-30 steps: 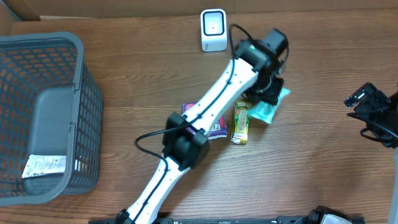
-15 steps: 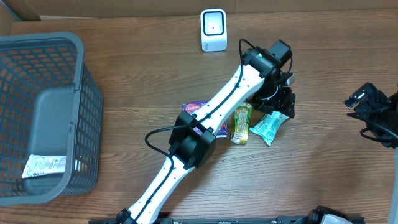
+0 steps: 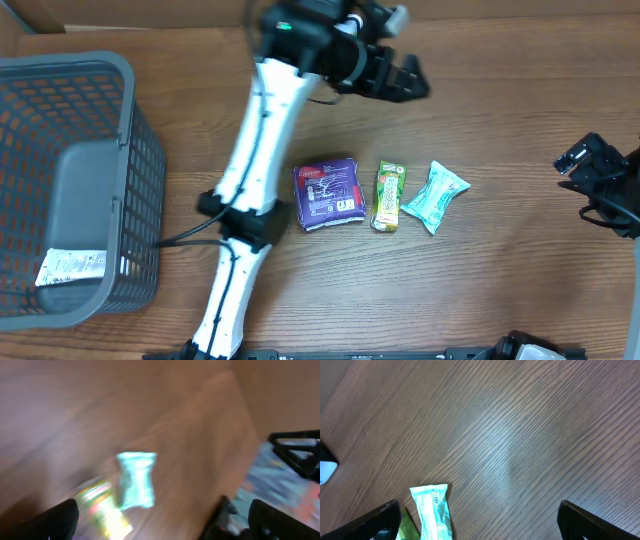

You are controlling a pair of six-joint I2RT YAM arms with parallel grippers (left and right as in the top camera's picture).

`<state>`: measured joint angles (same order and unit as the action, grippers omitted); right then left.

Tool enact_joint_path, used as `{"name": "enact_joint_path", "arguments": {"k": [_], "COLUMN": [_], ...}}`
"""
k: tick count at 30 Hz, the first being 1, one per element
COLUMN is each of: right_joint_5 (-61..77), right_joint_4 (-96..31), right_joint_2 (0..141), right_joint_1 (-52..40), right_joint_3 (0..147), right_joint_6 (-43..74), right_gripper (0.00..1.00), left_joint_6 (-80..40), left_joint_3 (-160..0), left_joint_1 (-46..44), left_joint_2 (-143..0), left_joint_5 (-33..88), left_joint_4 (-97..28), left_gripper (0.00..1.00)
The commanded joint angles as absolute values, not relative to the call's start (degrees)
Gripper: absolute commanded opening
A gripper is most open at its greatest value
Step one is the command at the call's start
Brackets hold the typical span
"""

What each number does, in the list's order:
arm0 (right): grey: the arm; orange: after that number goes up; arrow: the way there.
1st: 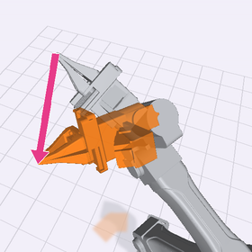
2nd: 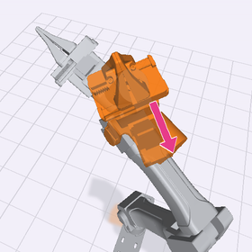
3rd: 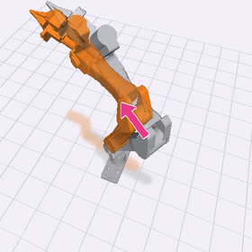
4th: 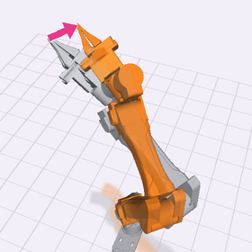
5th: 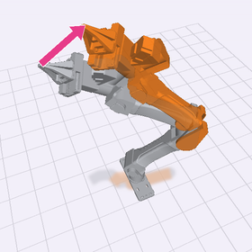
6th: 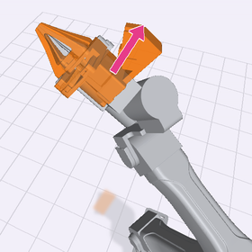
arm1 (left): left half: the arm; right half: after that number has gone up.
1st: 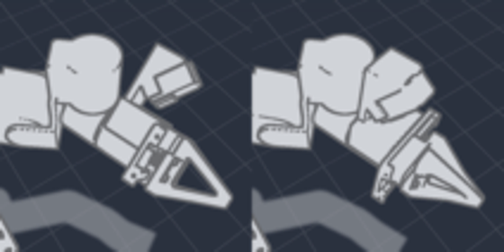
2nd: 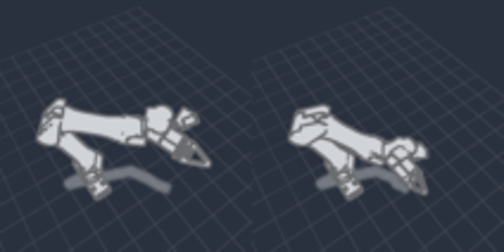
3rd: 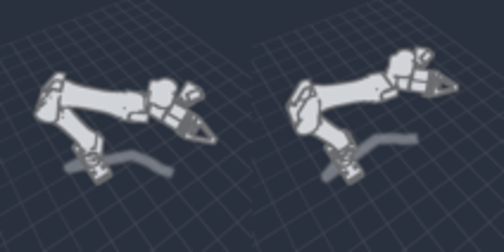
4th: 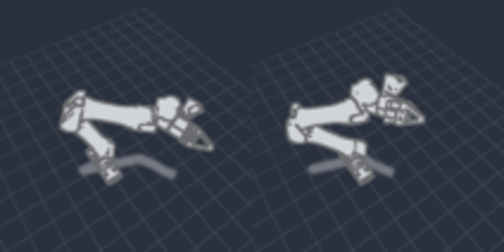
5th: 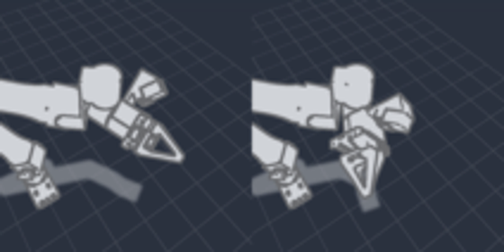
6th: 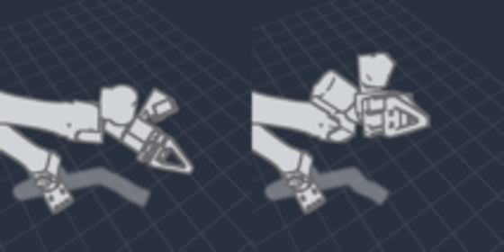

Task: Scan the item barcode
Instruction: 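Return the left gripper to the basket and grasp the white tube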

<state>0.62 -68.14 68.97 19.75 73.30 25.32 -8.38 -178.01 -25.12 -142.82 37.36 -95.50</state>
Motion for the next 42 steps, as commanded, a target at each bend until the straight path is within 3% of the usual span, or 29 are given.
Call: {"name": "enact_joint_path", "arguments": {"k": [1, 9, 14, 21, 29, 35, 42], "right_joint_5": [0.3, 0.3, 0.3, 0.3, 0.3, 0.3, 0.3], "right_joint_4": [-67.8, -67.8, -67.8, -67.8, -67.8, -67.8, -67.8], "right_joint_2": [68.9, 68.9, 68.9, 68.9, 68.9, 68.9, 68.9], "right_joint_1": [19.9, 19.9, 19.9, 19.9, 19.9, 19.9, 19.9], "right_joint_3": [74.2, 74.2, 74.2, 74.2, 74.2, 74.2, 74.2], "right_joint_6": [25.5, 25.5, 25.5, 25.5, 25.5, 25.5, 25.5], "right_gripper": [1.0, 1.0, 1.0, 1.0, 1.0, 1.0, 1.0], "left_joint_6": [-5.5, -6.4, -6.5, -12.8, -14.3, -17.8, -19.6], "left_joint_3": [-179.6, -177.4, -163.2, -137.4, -123.4, -112.2, -97.1], "left_joint_1": [-21.2, -10.7, -2.1, 18.9, 42.0, 47.0, 46.8], "left_joint_2": [-131.7, -114.3, -103.2, -90.4, -90.3, -94.1, -98.8], "left_joint_5": [24.9, 15.1, 6.6, 4.3, 6.3, 12.6, 6.3], "left_joint_4": [-96.8, -96.8, -96.8, -96.8, -95.3, -93.2, -85.8], "left_gripper": [1.0, 1.0, 1.0, 1.0, 1.0, 1.0, 1.0]}}
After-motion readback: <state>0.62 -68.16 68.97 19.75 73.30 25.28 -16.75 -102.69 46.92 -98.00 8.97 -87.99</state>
